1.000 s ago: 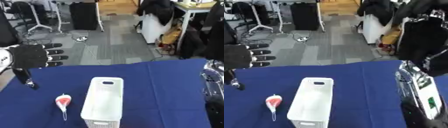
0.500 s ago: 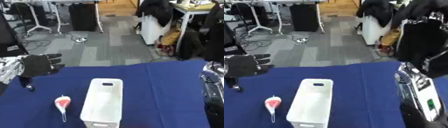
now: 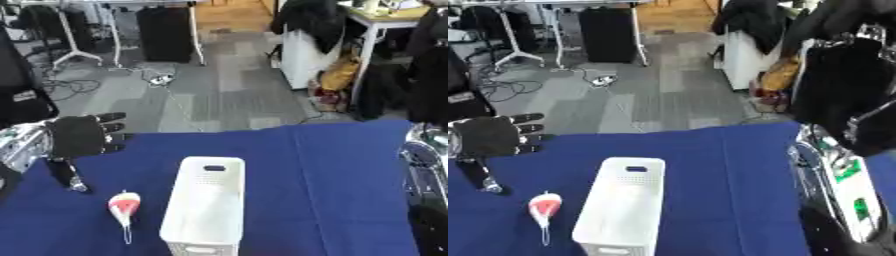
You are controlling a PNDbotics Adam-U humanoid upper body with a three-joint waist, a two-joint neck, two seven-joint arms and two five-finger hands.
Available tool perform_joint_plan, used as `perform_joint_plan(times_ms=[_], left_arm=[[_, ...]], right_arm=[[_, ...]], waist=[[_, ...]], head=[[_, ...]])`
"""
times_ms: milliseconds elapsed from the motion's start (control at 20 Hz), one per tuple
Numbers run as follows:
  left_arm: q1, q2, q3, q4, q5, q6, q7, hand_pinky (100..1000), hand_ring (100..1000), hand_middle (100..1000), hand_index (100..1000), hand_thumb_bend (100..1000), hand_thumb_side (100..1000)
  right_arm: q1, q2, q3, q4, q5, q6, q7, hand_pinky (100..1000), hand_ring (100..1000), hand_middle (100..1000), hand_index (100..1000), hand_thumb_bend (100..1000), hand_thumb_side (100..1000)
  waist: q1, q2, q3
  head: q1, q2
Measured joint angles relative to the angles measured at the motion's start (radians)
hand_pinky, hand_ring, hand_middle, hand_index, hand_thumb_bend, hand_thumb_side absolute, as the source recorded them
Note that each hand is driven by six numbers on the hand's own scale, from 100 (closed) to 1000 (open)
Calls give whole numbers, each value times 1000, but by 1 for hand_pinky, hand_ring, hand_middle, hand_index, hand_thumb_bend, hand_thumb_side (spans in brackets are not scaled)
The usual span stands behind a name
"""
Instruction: Pick up objects on the table and place them in the box.
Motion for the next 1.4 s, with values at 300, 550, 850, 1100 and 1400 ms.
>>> perform_joint_plan(times_ms=[300, 550, 850, 1100, 1400], left_arm=[[-10, -24, 10, 51, 0, 0, 0, 1000, 879, 902, 883, 520, 937], [-14, -50, 28, 109, -70, 0, 0, 1000, 885, 905, 893, 532, 929], [-17, -78, 26, 115, -145, 0, 0, 1000, 888, 903, 892, 540, 925], [-13, -96, 24, 140, -147, 0, 0, 999, 823, 889, 895, 526, 902], [-9, -132, 69, 321, -146, 0, 0, 945, 796, 904, 932, 421, 971]], right_arm=[[0, 0, 0, 0, -1, 4, 4, 278, 419, 392, 581, 100, 1000], [0, 1, 0, 0, -3, 6, 6, 278, 418, 392, 583, 100, 1000], [-1, 5, 0, 0, -10, 6, 6, 278, 418, 393, 586, 100, 1000], [-5, 9, 0, 0, -11, 6, 6, 278, 415, 387, 581, 100, 1000], [-5, 9, 0, 0, -15, 7, 6, 277, 414, 387, 581, 100, 1000]], waist=[[-1, 0, -2], [-2, 0, -3], [-3, 0, -5], [-4, 4, -8], [-5, 5, -9]], head=[[1, 9], [1, 9], [1, 9], [1, 9], [1, 9]])
